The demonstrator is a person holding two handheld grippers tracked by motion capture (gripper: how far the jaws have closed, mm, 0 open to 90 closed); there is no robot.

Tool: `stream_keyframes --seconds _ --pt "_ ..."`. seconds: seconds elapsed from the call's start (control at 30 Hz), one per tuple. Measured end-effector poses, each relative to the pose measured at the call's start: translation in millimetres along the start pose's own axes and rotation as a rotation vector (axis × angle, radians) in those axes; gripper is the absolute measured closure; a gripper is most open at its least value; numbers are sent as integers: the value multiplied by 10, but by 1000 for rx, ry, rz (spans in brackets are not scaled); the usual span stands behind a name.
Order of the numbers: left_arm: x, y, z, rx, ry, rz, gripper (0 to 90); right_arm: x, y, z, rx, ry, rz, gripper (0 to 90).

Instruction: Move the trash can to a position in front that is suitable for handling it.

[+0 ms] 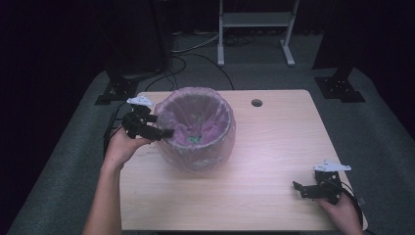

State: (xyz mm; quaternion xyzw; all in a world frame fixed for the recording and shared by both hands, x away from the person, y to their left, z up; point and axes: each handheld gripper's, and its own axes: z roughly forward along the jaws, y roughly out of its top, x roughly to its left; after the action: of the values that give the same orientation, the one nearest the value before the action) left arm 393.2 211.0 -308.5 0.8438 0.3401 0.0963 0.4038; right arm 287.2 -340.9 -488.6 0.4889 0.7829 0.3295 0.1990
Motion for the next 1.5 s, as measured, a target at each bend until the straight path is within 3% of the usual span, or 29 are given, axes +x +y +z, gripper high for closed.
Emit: stream_keyframes --seconds 0.73,0.9,1.13,1.2,1.23,1.5 --pt "-531 -36 143 -49 -63 33 86 -71 15 13 1 23 -24 0" --pt "-718 -40 193 -58 -88 48 86 -85 40 21 16 25 -28 0" --pt "-869 -44 232 -64 -108 67 86 -102 62 8 37 39 -22 0" --pt "-909 -46 240 -66 -112 71 85 -102 76 -26 26 57 -24 0" --pt "-944 -49 248 -66 -120 74 85 -95 112 -96 -4 71 -32 0" --pt "-1017 -53 265 -69 -130 82 86 -107 219 -264 -47 98 -33 0"
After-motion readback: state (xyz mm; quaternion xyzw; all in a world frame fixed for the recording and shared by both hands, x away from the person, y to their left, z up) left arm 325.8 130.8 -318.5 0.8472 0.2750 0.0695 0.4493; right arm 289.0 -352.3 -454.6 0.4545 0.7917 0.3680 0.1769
